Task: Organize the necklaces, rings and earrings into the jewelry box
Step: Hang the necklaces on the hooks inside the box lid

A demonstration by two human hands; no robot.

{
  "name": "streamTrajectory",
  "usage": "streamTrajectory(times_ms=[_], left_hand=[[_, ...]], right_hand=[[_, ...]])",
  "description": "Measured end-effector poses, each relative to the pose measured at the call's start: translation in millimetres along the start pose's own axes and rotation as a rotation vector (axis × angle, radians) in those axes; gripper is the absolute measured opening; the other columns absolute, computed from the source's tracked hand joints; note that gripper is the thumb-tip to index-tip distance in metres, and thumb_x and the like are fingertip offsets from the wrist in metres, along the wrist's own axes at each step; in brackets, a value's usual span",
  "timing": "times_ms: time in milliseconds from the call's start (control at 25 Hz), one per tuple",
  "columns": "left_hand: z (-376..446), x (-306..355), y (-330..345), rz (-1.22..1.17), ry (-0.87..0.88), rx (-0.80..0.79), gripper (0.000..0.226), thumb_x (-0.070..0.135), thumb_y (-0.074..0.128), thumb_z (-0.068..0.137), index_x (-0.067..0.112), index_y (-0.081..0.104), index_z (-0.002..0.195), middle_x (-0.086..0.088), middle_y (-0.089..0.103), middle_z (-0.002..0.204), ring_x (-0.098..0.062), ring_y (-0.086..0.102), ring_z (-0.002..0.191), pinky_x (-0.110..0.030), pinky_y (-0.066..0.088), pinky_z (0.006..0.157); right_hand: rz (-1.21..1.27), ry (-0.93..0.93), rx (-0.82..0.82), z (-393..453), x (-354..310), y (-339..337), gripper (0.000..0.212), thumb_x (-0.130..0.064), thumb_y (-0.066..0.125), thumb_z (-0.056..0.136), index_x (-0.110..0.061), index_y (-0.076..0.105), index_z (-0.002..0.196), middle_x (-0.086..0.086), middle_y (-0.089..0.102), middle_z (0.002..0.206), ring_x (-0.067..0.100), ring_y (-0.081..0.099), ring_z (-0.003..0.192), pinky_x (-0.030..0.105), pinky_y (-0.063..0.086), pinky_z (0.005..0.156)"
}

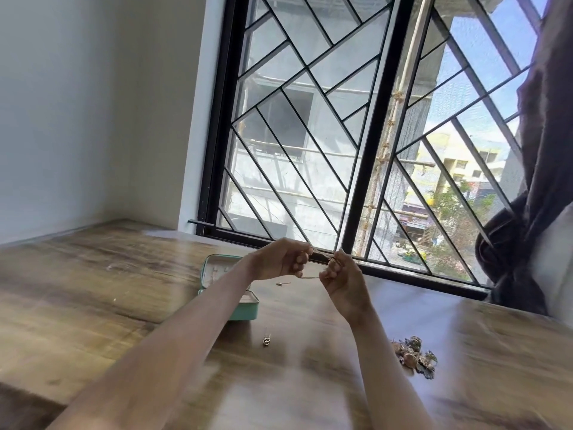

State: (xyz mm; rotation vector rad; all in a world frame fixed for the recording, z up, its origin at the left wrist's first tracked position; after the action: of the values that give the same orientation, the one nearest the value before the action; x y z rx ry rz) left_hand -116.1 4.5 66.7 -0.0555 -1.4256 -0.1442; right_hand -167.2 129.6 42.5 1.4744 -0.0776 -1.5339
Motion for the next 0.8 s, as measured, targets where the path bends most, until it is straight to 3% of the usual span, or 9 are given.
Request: streamTrajectory(times_ms=[120, 240, 320, 440, 560, 680, 800], left_hand=[[2.4, 2.9, 2.2, 0.002, 0.018, -0.012, 0.024, 0.014, 0.041, 0.094, 0.014, 0.052, 0.073, 0.002, 0.043, 0.059, -0.012, 0.045, 0.052, -0.025, 0.048, 0.063], [2.8, 5.5, 1.0, 0.008, 0.069, 0.057, 0.027, 0.012, 0.036, 0.096, 0.014, 0.047, 0.071, 0.003, 0.040, 0.058, -0.012, 0.040, 0.052, -0.022, 0.043, 0.057], [1.9, 6.3, -1.8, -0.009, 0.100, 0.105, 0.028, 0.010, 0.034, 0.097, 0.014, 0.045, 0.070, 0.003, 0.037, 0.059, -0.012, 0.034, 0.054, -0.020, 0.039, 0.054], [-3.0, 5.3, -7.2, -0.004, 0.107, 0.113, 0.027, 0.010, 0.034, 0.096, 0.014, 0.044, 0.071, 0.003, 0.035, 0.060, -0.012, 0.032, 0.055, -0.022, 0.037, 0.056], [-13.9, 4.0, -10.3, -0.014, 0.101, 0.098, 0.027, 0.009, 0.034, 0.095, 0.014, 0.043, 0.071, 0.002, 0.035, 0.061, -0.012, 0.034, 0.054, -0.027, 0.037, 0.063], [-27.2, 5.4, -9.6, -0.048, 0.095, 0.075, 0.027, 0.006, 0.032, 0.094, 0.012, 0.046, 0.072, 0.000, 0.037, 0.062, -0.014, 0.037, 0.055, -0.029, 0.046, 0.067], [-37.7, 8.1, -14.7, -0.071, 0.111, 0.044, 0.025, 0.009, 0.036, 0.095, 0.011, 0.053, 0.078, -0.004, 0.049, 0.069, -0.016, 0.049, 0.060, -0.035, 0.050, 0.078]], right_hand=[[0.010, -0.006, 0.008, 1.6, -2.8, -6.0, 0.016, -0.016, 0.051, 0.091, -0.016, 0.052, 0.075, -0.005, 0.041, 0.053, 0.007, 0.039, 0.046, 0.019, 0.044, 0.054], [-0.117, 0.027, -0.054, -0.6, -1.0, -7.2, 0.014, -0.010, 0.051, 0.092, -0.007, 0.062, 0.101, -0.002, 0.047, 0.063, 0.006, 0.045, 0.052, 0.019, 0.050, 0.058], [-0.276, 0.078, -0.115, -3.8, 3.1, -6.7, 0.022, -0.009, 0.054, 0.090, -0.001, 0.063, 0.108, 0.001, 0.047, 0.068, 0.008, 0.048, 0.059, 0.023, 0.057, 0.072], [-0.435, 0.128, -0.167, -8.8, 6.4, -3.3, 0.030, -0.015, 0.061, 0.080, 0.003, 0.065, 0.104, 0.003, 0.044, 0.069, 0.011, 0.046, 0.065, 0.032, 0.054, 0.089], [-0.483, 0.098, -0.135, -11.9, 3.7, 4.7, 0.028, -0.018, 0.063, 0.078, 0.002, 0.066, 0.097, 0.002, 0.041, 0.068, 0.010, 0.044, 0.063, 0.029, 0.056, 0.085], [-0.551, 0.053, -0.110, -14.9, -2.1, 17.1, 0.033, -0.022, 0.067, 0.071, 0.001, 0.067, 0.094, 0.002, 0.037, 0.066, 0.010, 0.041, 0.061, 0.026, 0.058, 0.080], [-0.633, 0.017, -0.152, -14.6, -8.8, 34.2, 0.032, -0.024, 0.070, 0.071, 0.002, 0.065, 0.090, 0.003, 0.036, 0.066, 0.010, 0.040, 0.060, 0.026, 0.055, 0.078]])
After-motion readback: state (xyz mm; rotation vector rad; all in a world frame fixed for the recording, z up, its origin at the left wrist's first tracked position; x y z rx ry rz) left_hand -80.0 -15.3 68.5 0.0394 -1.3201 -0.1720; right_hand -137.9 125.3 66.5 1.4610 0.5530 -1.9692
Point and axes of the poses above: each hand's wrist, its own z-axis towards the middle knuckle, its own y-axis out of the palm, x = y × z, the point moved 5 cm from there along z, towards the middle knuckle
